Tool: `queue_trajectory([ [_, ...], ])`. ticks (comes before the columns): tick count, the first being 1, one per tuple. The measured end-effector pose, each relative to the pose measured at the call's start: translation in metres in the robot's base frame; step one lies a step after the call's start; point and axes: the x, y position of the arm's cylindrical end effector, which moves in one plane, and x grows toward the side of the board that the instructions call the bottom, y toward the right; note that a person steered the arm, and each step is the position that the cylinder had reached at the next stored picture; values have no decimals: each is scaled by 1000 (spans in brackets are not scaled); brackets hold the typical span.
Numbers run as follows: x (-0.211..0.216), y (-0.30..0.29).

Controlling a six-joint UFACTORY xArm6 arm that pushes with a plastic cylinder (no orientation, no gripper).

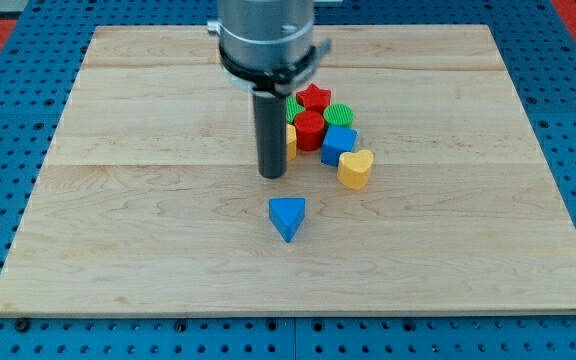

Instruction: Slide the blue triangle towards bottom right

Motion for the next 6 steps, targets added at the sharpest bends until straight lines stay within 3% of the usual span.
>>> queue_trajectory([
  [1, -7, -34],
  [2, 40, -33],
  [4, 56, -30],
  [6, 96, 55],
])
